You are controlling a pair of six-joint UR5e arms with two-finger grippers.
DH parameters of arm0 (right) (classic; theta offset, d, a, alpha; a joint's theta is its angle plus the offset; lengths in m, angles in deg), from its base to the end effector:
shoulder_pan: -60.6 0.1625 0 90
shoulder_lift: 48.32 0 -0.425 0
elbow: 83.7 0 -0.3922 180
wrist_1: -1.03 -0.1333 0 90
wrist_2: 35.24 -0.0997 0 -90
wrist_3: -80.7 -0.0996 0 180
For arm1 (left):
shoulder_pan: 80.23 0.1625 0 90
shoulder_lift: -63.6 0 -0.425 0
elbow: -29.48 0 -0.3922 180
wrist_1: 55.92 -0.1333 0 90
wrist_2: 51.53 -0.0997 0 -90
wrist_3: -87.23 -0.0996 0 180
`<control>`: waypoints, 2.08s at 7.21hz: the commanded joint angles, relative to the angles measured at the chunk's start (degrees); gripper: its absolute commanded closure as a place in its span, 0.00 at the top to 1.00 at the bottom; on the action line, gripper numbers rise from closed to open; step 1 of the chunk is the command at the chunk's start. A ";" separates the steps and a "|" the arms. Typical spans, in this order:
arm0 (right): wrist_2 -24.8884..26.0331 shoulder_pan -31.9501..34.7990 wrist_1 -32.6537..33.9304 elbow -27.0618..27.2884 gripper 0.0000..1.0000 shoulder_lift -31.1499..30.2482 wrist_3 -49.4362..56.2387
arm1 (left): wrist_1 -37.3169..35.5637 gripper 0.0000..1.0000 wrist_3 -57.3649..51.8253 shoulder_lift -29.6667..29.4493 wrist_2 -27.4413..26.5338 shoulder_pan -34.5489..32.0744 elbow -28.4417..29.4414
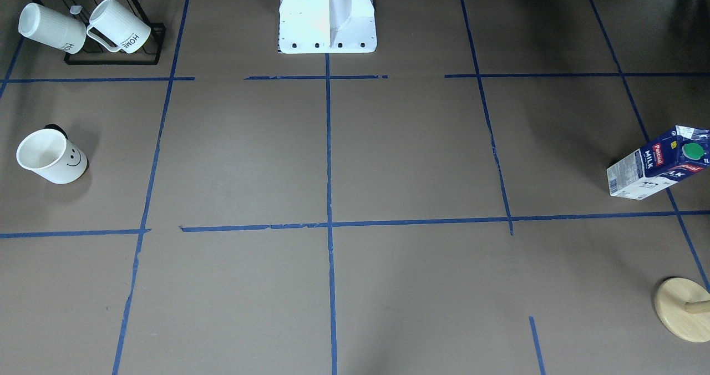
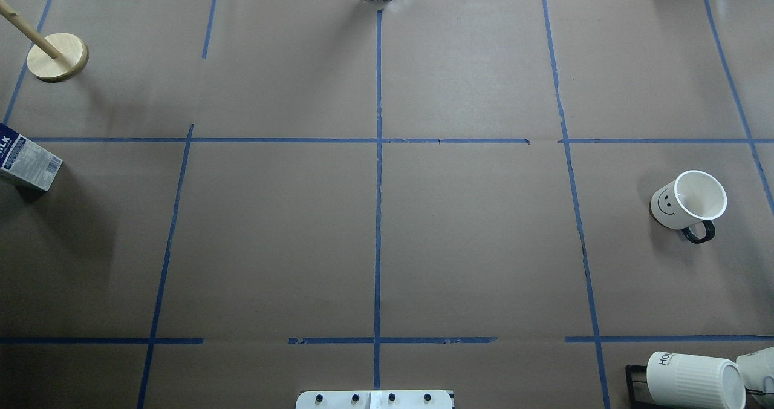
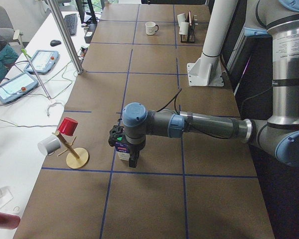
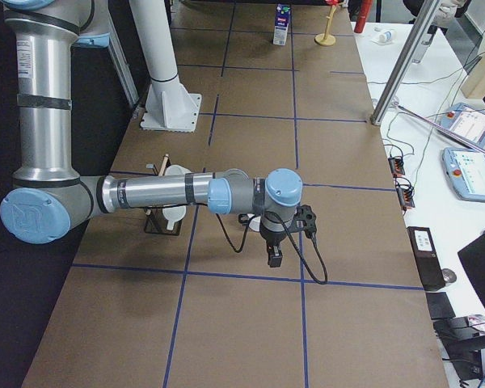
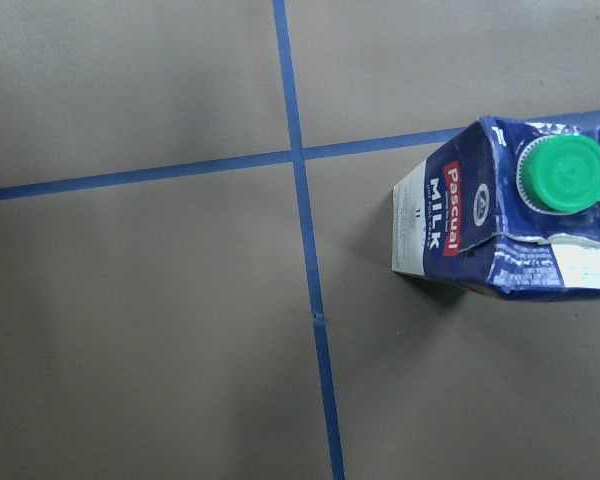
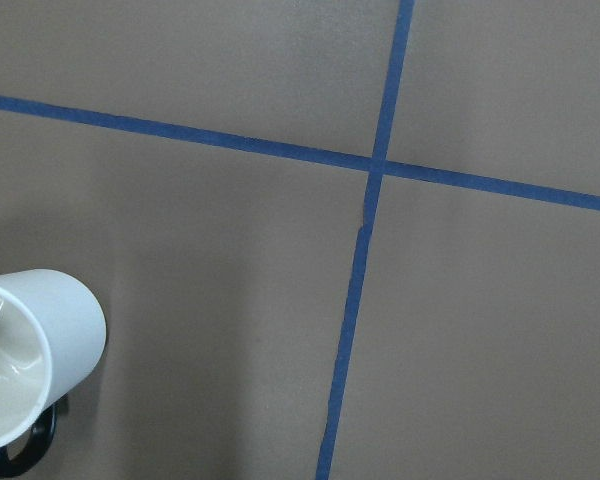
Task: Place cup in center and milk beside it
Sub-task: 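Lower the right gripper toward the white mug's rim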
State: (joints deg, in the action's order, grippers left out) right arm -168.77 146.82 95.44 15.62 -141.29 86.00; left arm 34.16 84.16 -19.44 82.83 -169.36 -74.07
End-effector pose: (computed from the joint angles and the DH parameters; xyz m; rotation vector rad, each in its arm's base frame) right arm 0.0336 -0.4731 0.6123 0.0423 -0.7601 -0.1636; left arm -0.0569 -0.4463 0.5985 0.1254 0.7714 0.1103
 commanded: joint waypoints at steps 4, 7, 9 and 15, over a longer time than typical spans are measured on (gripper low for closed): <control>-0.95 -3.31 -5.17 3.49 1.00 0.25 -9.28 | 3.62 1.00 0.44 -2.57 0.12 0.10 1.77; 0.45 -12.72 -27.72 3.60 1.00 -5.18 -31.62 | 3.62 1.00 0.44 -2.57 0.38 0.10 2.56; 2.38 -16.77 -30.86 3.60 1.00 -6.08 -35.62 | 4.14 1.00 0.44 -2.57 0.38 0.10 3.18; 6.35 -24.07 -30.95 0.53 1.00 -5.20 -35.63 | 4.23 1.00 0.26 -2.13 0.47 0.10 3.18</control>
State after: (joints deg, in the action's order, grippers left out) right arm -162.52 123.75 64.55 17.41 -146.76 50.32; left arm 38.39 84.43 -21.63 83.29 -169.32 -70.90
